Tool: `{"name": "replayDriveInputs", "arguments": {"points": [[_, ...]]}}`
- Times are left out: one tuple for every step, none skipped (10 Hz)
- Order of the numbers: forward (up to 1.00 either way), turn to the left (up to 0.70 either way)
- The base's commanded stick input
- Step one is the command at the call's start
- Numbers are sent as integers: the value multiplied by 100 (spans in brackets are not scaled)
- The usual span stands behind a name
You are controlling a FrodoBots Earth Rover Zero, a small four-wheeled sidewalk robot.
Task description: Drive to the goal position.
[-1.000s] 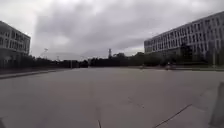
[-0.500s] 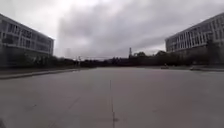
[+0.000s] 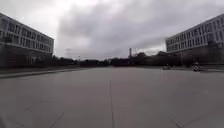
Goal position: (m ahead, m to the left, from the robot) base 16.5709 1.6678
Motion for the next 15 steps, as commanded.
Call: {"name": "replayDriveInputs", "arguments": {"points": [[70, 0], [70, 0], [70, 0], [70, 0], [70, 0], [70, 0], [70, 0], [70, 0], [70, 0], [70, 0], [70, 0], [70, 0], [70, 0], [70, 0], [70, 0]]}}
